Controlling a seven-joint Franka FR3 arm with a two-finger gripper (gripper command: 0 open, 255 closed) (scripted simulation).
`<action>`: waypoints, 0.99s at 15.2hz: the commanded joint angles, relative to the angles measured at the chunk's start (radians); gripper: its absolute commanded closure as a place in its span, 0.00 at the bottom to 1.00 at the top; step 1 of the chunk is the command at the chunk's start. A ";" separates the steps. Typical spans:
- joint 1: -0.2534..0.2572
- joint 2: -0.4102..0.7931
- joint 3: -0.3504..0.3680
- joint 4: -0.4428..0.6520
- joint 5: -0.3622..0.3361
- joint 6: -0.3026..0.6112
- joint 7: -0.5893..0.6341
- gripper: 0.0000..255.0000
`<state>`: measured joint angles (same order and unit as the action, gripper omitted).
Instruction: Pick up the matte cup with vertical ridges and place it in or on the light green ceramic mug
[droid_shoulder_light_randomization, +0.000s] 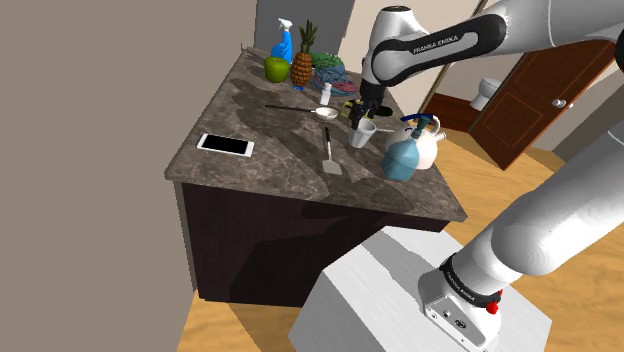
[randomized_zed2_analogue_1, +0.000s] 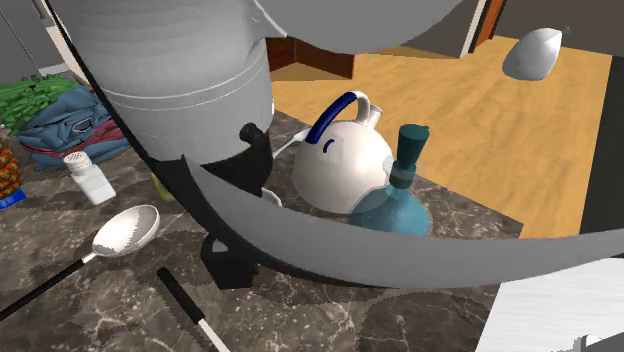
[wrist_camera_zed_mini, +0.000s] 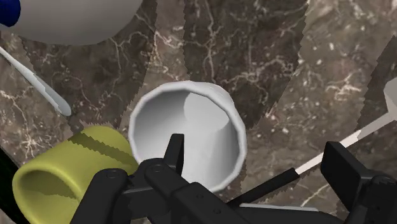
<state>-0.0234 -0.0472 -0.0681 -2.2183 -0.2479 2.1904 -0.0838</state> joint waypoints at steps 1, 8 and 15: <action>0.000 0.070 0.000 0.040 -0.015 0.027 -0.008 0.00; -0.010 0.124 -0.010 0.006 -0.029 0.116 0.000 0.00; -0.011 0.129 -0.011 0.004 -0.030 0.123 0.001 0.00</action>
<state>-0.0345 0.0811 -0.0791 -2.2149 -0.2778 2.3137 -0.0833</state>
